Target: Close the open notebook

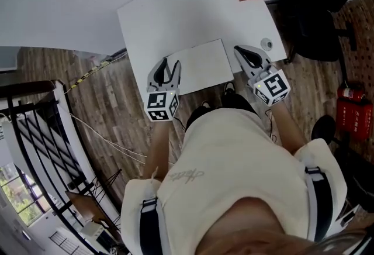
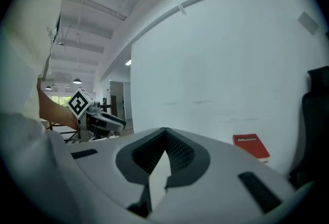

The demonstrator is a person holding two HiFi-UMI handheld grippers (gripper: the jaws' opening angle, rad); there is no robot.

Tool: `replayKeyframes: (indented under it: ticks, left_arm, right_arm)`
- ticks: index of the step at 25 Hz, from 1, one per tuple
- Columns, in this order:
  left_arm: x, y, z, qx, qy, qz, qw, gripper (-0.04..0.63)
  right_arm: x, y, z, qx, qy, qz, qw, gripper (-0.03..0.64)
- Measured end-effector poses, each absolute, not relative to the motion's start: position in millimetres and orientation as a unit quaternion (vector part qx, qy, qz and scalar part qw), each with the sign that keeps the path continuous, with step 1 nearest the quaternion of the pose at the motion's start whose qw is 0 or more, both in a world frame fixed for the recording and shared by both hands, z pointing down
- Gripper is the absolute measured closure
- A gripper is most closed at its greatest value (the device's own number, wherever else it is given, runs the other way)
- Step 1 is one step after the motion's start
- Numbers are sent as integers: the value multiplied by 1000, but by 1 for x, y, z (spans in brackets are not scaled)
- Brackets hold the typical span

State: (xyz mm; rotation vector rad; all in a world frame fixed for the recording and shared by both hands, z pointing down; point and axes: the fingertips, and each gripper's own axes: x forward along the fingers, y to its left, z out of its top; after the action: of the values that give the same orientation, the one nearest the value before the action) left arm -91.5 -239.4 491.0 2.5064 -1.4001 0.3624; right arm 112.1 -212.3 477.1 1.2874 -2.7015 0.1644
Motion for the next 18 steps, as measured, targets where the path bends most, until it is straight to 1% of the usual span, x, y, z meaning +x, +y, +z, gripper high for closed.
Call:
replayKeyframes:
  ticks: [7,13,18]
  left_arm:
    - [-93,-249,481,829,-534,136,95,413]
    - [-124,-225,504,796,-572,121,157,413]
    - [-153,-215,520,784,-579,142,174,413]
  right_arm:
    - [111,-247,489,365,-926,63,70,609]
    - [93,-248,496,323,-940,62,89,609]
    - [78,-249,488,321,-940,75,85,609]
